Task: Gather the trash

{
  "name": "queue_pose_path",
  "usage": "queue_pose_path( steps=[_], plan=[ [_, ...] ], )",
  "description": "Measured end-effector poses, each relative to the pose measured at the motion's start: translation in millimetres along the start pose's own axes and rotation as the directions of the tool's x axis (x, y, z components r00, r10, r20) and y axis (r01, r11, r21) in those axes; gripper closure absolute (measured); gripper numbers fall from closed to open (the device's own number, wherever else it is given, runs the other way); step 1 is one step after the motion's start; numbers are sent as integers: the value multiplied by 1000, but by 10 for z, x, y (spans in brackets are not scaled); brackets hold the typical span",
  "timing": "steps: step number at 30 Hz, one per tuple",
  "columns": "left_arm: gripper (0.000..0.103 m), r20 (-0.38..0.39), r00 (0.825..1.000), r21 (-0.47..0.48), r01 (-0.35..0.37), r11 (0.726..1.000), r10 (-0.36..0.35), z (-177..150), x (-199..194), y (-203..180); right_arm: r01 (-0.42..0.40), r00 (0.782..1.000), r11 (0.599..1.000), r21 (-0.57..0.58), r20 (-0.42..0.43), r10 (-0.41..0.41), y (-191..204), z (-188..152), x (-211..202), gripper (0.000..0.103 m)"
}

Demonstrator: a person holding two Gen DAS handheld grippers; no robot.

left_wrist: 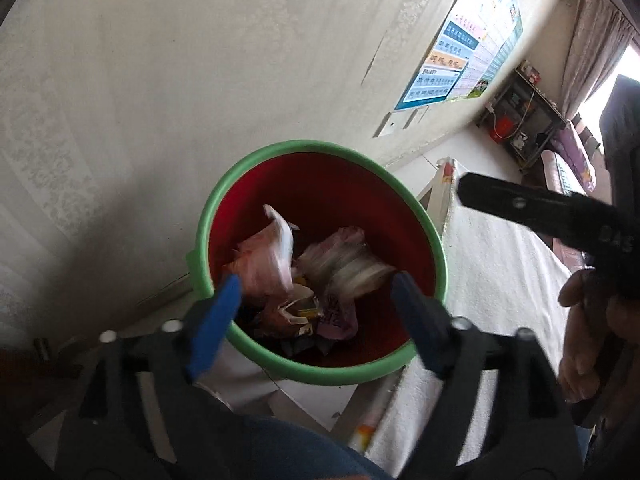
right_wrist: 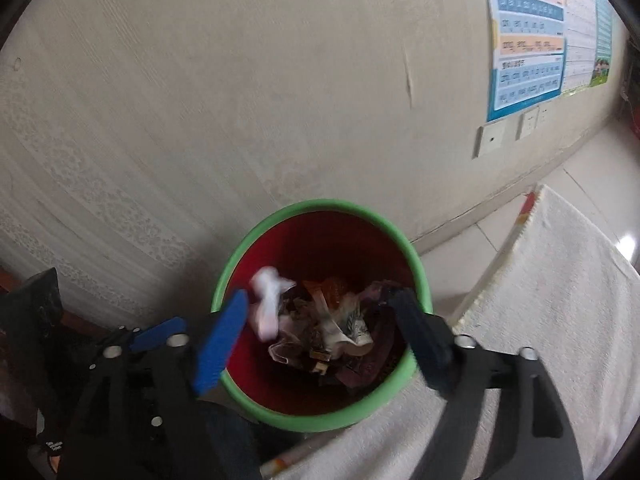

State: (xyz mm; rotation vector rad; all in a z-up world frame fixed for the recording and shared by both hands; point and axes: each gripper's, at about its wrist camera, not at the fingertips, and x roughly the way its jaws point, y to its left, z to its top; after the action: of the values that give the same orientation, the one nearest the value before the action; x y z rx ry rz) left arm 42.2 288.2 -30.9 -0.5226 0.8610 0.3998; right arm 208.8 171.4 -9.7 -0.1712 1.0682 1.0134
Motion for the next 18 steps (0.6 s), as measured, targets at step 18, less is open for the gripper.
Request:
queue_pose_path(
  steps=[18],
  plan=[
    [5, 84, 990, 282, 84, 956, -112, -657, -267, -1393, 380, 869, 891, 248, 234, -436, -877, -1467, -1559, 7]
  ],
)
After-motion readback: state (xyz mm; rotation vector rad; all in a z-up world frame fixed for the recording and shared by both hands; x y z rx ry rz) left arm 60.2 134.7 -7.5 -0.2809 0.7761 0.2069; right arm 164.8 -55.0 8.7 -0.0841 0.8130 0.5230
